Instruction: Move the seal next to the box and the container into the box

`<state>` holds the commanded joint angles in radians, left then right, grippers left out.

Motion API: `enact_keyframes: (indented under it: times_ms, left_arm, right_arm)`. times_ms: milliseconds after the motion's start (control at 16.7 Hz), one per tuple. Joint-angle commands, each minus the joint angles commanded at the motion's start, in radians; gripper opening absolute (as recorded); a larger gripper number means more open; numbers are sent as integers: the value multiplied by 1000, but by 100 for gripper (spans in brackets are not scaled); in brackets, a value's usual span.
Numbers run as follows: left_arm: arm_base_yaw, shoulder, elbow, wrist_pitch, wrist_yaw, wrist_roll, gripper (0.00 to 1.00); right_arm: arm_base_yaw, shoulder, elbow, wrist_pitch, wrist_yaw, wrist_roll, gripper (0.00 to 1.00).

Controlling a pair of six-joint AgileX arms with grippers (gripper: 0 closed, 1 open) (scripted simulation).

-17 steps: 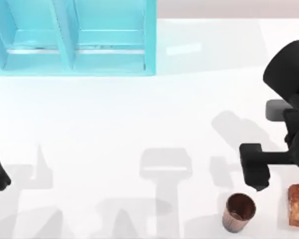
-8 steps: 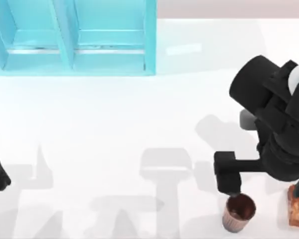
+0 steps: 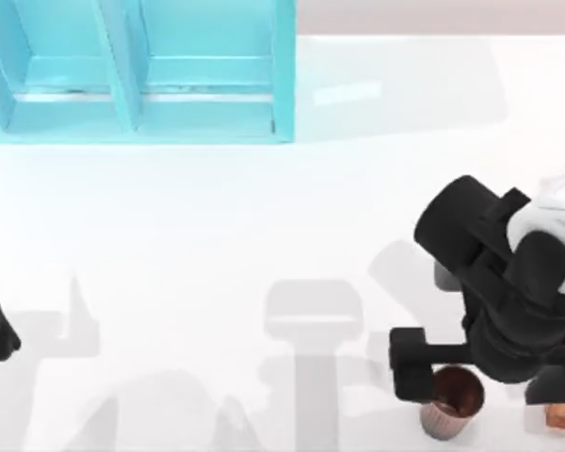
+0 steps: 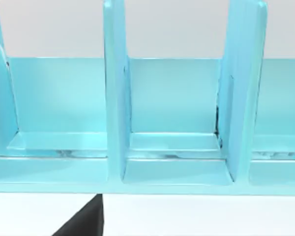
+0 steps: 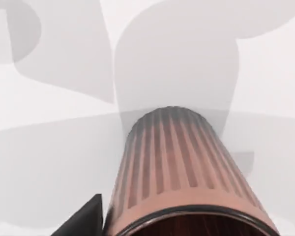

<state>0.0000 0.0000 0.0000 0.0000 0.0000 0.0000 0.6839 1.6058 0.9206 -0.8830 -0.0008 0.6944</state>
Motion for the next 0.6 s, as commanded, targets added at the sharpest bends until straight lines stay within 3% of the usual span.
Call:
enact_keyframes:
  times_ms: [300,600]
  left_arm:
    - [0,0,0,0,0,0,100]
    - [0,0,0,0,0,0,100]
  right_arm:
    - [1,9,-21,26,0,1,100]
    - [1,9,-21,26,0,1,62]
